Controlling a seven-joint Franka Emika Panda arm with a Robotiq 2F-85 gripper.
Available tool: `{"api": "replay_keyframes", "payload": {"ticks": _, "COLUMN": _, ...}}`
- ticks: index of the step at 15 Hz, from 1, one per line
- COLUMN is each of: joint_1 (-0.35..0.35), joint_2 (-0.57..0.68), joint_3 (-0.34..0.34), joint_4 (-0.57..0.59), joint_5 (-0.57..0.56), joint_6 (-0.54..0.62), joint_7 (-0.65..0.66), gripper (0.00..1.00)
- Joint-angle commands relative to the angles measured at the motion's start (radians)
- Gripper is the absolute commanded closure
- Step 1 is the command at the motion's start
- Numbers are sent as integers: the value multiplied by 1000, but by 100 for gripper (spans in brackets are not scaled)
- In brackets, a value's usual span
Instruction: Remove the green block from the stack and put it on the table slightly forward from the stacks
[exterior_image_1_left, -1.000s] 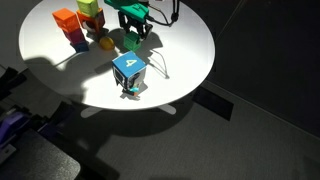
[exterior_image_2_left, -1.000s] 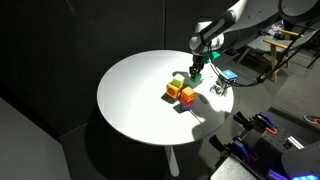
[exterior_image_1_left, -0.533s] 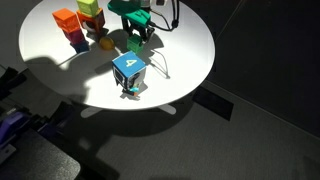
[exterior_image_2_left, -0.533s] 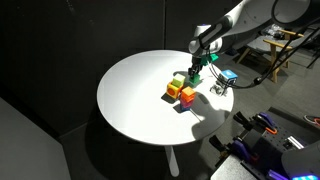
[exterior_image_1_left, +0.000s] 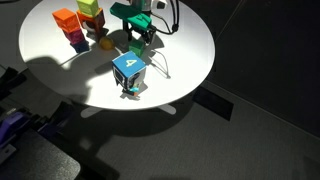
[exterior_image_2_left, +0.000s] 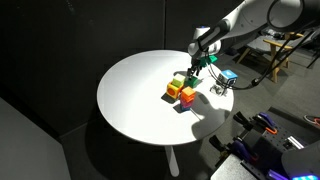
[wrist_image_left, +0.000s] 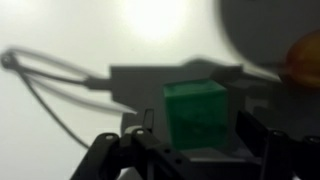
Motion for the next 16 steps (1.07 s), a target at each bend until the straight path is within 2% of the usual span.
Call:
{"api": "replay_keyframes", "payload": {"ticks": 1, "joint_1": -3, "joint_2": 0, "joint_3": 6, "joint_4": 18, "joint_5": -14, "joint_6": -19, "joint_7": -14, "gripper": 0}}
{"api": "replay_keyframes", "payload": {"ticks": 7, "joint_1": -2, "joint_2": -38, "joint_3": 28, "joint_4": -15, "joint_5": -7, "joint_6": -40, "joint_7": -33, "gripper": 0}}
{"api": "replay_keyframes", "payload": {"ticks": 16, "joint_1": 45, "joint_2": -155, "joint_3": 6, "joint_4": -103, "joint_5": -24, "joint_6": -15, "joint_7": 11, "gripper": 0}}
